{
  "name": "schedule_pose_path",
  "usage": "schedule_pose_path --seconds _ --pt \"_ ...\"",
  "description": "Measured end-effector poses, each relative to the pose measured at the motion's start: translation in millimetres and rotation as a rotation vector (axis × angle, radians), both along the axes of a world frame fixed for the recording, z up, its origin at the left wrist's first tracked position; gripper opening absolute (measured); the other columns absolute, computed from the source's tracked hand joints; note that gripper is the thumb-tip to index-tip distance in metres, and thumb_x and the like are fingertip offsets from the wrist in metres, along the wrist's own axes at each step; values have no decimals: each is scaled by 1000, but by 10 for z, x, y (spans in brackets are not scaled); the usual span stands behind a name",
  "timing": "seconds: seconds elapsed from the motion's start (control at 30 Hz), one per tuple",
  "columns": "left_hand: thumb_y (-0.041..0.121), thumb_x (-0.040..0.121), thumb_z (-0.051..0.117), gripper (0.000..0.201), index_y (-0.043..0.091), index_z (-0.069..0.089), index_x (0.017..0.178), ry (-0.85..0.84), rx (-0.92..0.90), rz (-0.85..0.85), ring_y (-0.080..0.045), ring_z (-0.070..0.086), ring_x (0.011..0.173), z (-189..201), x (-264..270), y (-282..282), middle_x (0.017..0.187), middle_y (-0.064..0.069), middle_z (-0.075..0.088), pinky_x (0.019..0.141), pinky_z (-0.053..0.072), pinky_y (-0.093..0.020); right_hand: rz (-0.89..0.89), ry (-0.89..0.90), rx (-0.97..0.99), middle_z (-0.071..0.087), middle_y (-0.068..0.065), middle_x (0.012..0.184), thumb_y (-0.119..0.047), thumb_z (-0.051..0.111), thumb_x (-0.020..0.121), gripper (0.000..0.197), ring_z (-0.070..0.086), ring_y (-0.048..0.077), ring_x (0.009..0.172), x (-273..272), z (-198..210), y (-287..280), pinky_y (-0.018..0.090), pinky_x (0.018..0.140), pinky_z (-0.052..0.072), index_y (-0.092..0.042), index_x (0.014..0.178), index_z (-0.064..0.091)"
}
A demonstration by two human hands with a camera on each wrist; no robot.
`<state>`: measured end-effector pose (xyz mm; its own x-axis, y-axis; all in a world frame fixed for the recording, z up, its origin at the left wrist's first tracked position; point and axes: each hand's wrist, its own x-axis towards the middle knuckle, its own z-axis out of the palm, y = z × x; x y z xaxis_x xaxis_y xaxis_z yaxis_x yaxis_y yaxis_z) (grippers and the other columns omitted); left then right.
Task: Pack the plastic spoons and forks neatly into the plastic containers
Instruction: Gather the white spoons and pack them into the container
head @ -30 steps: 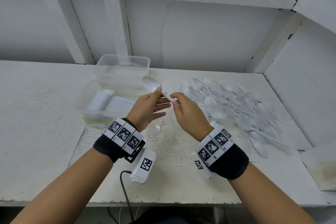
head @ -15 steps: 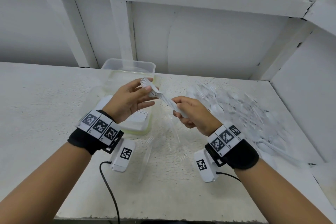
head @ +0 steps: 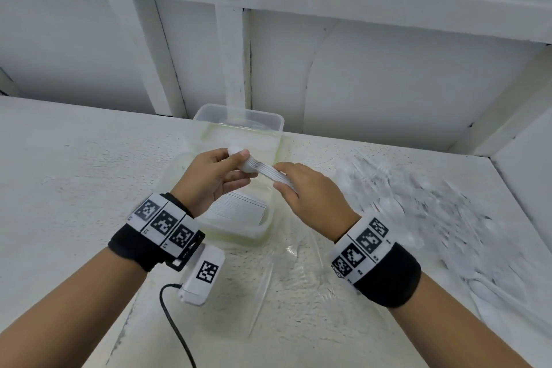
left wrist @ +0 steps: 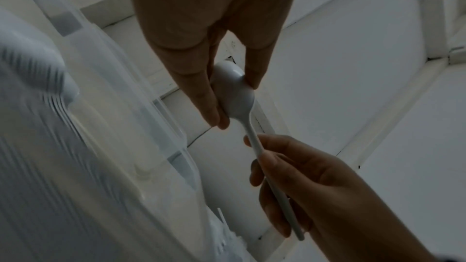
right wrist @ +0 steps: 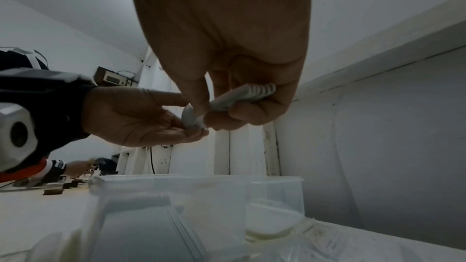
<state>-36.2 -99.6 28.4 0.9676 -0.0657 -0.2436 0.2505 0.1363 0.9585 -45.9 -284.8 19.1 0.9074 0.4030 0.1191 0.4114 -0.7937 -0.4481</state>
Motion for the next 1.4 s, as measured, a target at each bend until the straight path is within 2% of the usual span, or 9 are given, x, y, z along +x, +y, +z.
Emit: schedule_pose_path --seconds 0.2,0.33,0.5,0.6,0.7,0.97,1.23,1.33,1.4 --pt "45 94 42 37 16 64 98 2 589 -135 -15 65 93 111 211 332 98 1 69 86 52 -30 5 -6 10 59 3 107 -29 39 99 34 57 22 93 228 -20 54 32 74 44 -21 130 49" --pt "31 99 40 32 15 61 115 -114 1153 -352 -14 55 98 108 381 552 108 5 63 81 41 -25 18 38 -74 56 3 108 -30 39 99 33 57 23 95 342 -5 66 32 75 45 -22 130 49" --pt "19 100 33 36 16 50 132 -47 1436 -617 -20 46 124 -63 512 612 136 -2 51 102 33 -27 57 61 -167 52 1 114 -31 37 100 34 57 23 95 430 -36 147 28 69 39 -23 131 48" --pt "14 99 29 39 15 48 133 -39 1493 -700 -23 46 124 -172 544 601 136 -4 50 105 34 -32 78 54 -230 52 0 112 -31 37 100 32 58 24 92 439 -50 201 30 70 43 -21 127 50" --pt "16 99 28 35 8 54 121 -30 1556 -758 -26 51 111 -221 570 579 123 -11 55 97 40 -35 91 51 -282 53 1 109 -30 37 100 30 59 25 89 449 -60 236 32 70 46 -19 123 52" --pt "16 99 30 34 7 55 121 -9 1671 -795 -30 52 108 -224 570 553 123 -13 45 96 42 -38 96 71 -359 54 3 107 -28 37 100 28 58 25 91 465 -97 260 28 65 38 -16 118 55" --pt "12 95 42 23 13 60 109 -97 1571 -737 -20 53 103 -195 567 589 112 -2 59 83 37 -23 136 -97 -476 56 4 105 -12 47 95 18 55 22 90 437 -53 480 29 60 31 -13 112 51" --pt "12 93 47 22 14 65 105 -110 1522 -722 -20 55 104 -160 577 602 109 -1 62 80 36 -20 167 -116 -500 56 4 101 -10 50 93 18 49 21 81 461 -42 622 30 59 30 -12 111 51" --pt "14 92 50 22 14 67 106 -117 1503 -700 -19 55 105 -146 577 609 111 0 64 80 34 -18 169 -102 -502 51 3 91 -7 50 92 18 42 20 73 490 -57 696 29 55 27 -12 109 51"
